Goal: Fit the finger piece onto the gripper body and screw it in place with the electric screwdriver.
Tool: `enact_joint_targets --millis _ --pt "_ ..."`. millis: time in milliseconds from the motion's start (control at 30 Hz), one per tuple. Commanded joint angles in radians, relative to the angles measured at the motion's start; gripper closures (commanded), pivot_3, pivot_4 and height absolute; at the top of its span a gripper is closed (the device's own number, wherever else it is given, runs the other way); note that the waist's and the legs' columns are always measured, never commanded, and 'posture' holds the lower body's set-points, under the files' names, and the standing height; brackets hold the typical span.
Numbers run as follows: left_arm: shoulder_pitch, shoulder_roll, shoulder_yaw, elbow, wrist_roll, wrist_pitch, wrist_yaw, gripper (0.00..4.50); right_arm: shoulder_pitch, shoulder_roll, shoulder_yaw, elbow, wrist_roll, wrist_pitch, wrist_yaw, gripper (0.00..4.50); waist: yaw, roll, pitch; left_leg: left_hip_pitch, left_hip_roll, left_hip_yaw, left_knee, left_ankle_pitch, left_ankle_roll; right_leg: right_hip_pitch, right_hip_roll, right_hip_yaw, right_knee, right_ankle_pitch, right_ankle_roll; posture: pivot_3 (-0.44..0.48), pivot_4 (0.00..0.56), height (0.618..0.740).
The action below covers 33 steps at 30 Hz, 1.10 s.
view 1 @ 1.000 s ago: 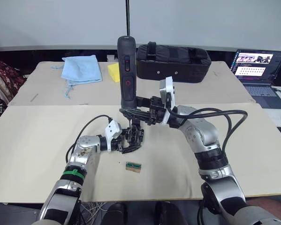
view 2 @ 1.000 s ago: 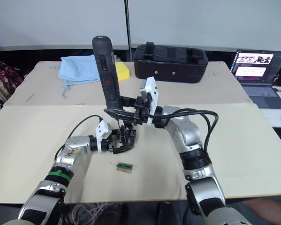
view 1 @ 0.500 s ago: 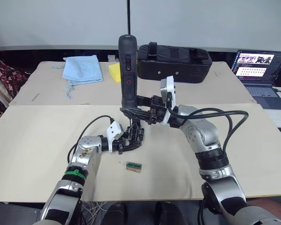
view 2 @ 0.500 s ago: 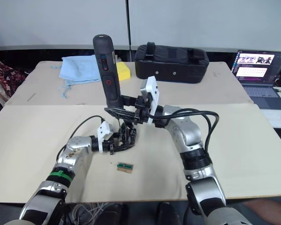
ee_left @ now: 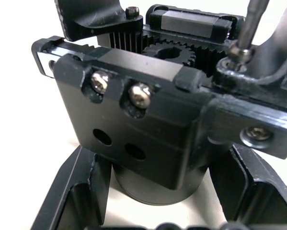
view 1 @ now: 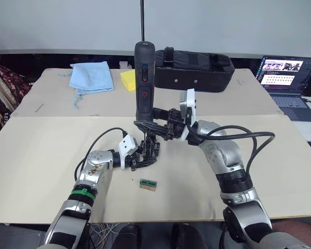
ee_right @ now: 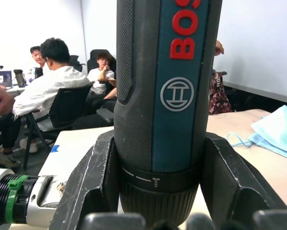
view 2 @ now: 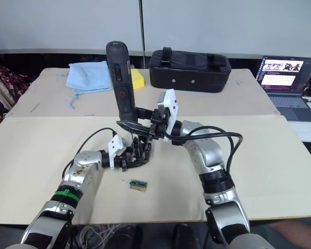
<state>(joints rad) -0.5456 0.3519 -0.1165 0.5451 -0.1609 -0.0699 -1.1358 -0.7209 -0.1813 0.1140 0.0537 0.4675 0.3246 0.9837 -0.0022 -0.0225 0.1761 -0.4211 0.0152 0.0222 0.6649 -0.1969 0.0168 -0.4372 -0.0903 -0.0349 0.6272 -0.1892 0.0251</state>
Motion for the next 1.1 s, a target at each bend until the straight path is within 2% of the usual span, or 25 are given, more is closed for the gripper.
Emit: enact_joint_targets --millis 33,600,1100 --pt "0.007 0.002 -0.019 -0.018 0.001 0.016 -0.019 2.14 0.025 -0.011 0.036 0.025 -0.040 -0.002 -0.003 2.58 0.000 0.000 0.000 0.000 0.000 0.000 0.000 0.000 0.000 0.000 0.000 0.000 0.000 0.000 0.000 0.000 0.150 0.740" --pt "0.012 0.004 -0.016 -0.027 0.000 0.027 -0.002 2.14 0.021 -0.057 0.089 0.005 -0.049 0.099 -0.010 2.58 -0.001 0.000 -0.005 0.002 0.000 0.000 0.000 0.000 0.000 0.001 0.000 0.000 0.000 -0.001 0.001 0.000 0.150 0.740" --pt "0.008 0.006 -0.018 -0.007 0.020 0.004 0.020 2.14 -0.013 -0.042 0.063 -0.008 -0.023 0.061 -0.004 2.58 0.000 0.000 -0.007 0.002 0.001 0.000 0.000 0.000 0.000 0.001 0.000 0.000 0.000 -0.001 0.001 0.000 0.150 0.740"
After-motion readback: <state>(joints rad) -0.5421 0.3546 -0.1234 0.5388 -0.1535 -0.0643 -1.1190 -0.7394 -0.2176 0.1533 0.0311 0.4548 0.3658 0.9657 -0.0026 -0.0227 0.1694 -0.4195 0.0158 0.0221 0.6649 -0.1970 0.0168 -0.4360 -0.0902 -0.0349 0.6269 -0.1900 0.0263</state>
